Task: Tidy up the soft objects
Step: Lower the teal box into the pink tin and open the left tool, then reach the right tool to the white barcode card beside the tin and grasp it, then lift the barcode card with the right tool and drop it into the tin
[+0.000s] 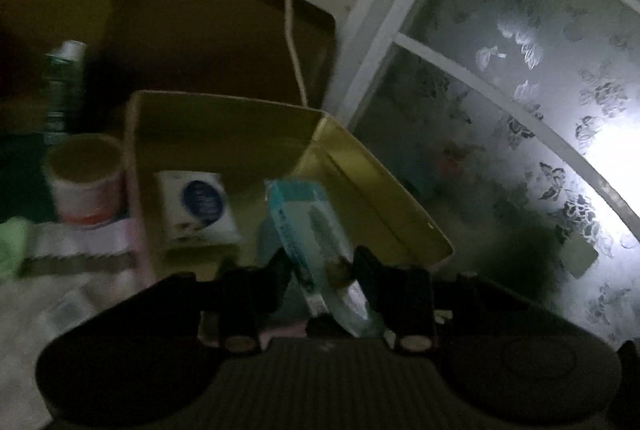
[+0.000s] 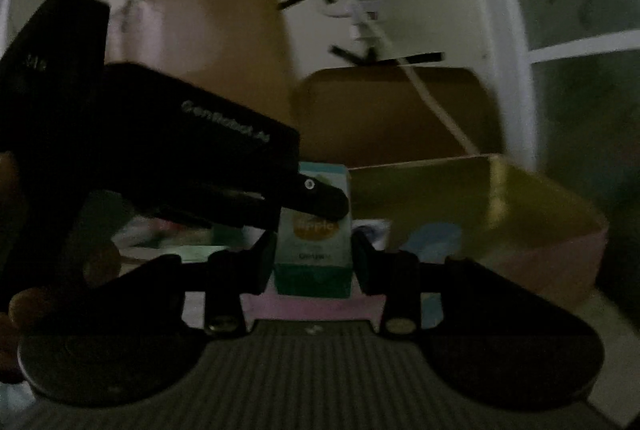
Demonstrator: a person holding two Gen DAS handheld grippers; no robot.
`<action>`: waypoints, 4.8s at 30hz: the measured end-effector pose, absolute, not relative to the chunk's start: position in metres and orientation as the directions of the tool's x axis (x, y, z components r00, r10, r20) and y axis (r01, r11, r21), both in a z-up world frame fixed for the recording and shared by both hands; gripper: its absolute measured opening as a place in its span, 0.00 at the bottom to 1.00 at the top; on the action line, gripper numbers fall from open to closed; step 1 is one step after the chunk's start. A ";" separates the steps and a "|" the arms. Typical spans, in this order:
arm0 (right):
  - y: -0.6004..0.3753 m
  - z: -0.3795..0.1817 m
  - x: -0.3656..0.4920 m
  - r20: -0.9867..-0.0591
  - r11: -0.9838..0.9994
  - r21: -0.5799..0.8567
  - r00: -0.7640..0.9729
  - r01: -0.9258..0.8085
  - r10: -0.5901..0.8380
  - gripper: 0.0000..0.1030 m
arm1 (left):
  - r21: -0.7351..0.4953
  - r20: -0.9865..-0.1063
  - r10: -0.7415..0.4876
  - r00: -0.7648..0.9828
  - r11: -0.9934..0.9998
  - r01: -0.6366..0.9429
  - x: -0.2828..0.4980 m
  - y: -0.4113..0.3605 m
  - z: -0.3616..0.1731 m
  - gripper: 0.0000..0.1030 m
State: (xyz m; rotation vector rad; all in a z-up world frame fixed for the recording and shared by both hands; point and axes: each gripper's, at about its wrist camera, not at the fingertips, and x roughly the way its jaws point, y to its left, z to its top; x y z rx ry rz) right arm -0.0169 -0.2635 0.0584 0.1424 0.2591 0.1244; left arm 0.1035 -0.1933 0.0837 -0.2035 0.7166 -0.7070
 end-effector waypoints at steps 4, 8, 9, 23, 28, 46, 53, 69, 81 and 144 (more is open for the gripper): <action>-0.291 0.049 0.007 -0.294 0.994 0.107 0.953 -0.036 0.067 0.42 | -0.378 -0.563 -0.641 0.521 0.761 0.527 0.124 -0.226 0.070 0.39; -0.306 0.038 0.023 -0.318 0.999 0.016 0.948 0.039 -0.032 0.42 | -0.338 -0.589 -0.602 0.539 0.789 0.513 0.130 -0.238 0.060 0.51; -0.305 0.037 0.028 -0.321 0.998 -0.014 0.945 0.066 -0.067 0.43 | -0.340 -0.588 -0.604 0.538 0.788 0.513 0.128 -0.236 0.059 0.53; -0.281 0.041 -0.013 -0.226 0.990 0.013 0.965 0.143 -0.136 0.53 | -0.285 -0.469 -0.601 0.647 0.797 0.533 0.062 -0.148 0.086 0.62; -0.249 0.048 -0.044 -0.191 0.997 0.072 0.982 0.008 0.006 0.53 | -0.258 -0.479 -0.474 0.739 0.881 0.397 0.034 -0.068 0.070 0.68; -0.101 0.039 0.084 -0.607 0.875 -0.260 0.774 -0.409 0.181 0.54 | -0.296 -0.529 -0.281 0.801 0.945 0.136 0.017 0.042 0.005 0.69; -0.101 0.036 0.128 -0.756 0.881 -0.244 0.648 -0.406 0.090 0.66 | -0.393 -0.506 -0.331 0.797 0.910 0.129 0.017 0.058 0.002 0.69; -0.101 0.058 0.113 -0.776 0.887 -0.071 0.584 -0.455 0.237 0.52 | -0.489 -0.479 -0.375 0.793 0.865 0.113 0.019 0.073 -0.002 0.70; -0.103 0.039 0.177 -0.925 0.918 0.083 0.313 -0.389 0.216 0.80 | -0.531 -0.459 -0.398 0.794 0.840 0.114 0.019 0.078 -0.002 0.77; -0.131 0.006 -0.035 -0.453 0.782 0.364 0.638 -0.506 0.623 0.62 | -0.623 -0.528 -0.560 0.639 0.766 0.157 0.019 0.051 -0.004 0.30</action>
